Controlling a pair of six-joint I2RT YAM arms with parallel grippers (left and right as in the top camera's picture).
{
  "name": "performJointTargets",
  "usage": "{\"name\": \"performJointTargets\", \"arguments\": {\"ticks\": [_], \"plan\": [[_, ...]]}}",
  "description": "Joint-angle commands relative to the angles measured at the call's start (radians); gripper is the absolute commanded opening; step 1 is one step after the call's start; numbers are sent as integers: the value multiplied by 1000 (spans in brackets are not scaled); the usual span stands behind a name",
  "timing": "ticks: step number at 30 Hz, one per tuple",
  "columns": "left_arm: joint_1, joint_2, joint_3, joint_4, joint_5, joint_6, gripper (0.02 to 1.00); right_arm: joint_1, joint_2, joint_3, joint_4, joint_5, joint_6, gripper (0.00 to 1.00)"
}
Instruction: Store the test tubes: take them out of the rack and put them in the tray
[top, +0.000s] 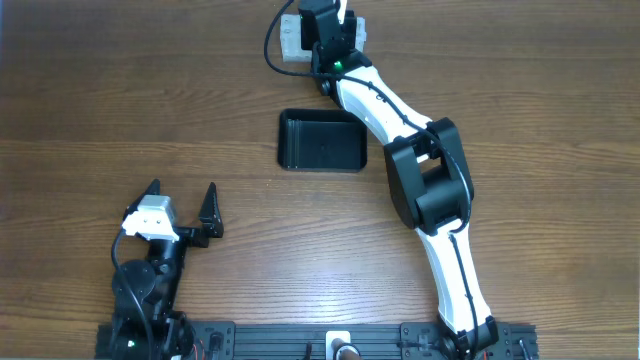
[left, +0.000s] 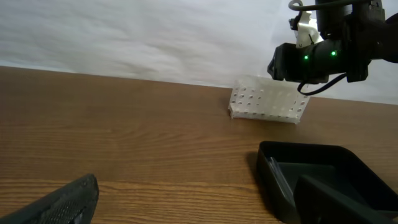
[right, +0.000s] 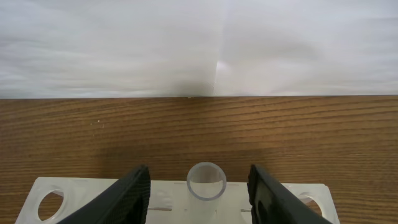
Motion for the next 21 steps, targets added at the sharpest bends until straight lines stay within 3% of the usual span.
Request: {"name": "performJointTargets", "arguments": {"ticks": [1,15,21], "plan": [[7,-10,-5,-2,13,11,1000,-17,32,24,13,17,-4,496],[7,-10,-5,-2,13,11,1000,-19,58,24,57,16,-4,498],[7,-10,-5,-2,13,11,1000,-19,58,24,61,16,-4,380]]}}
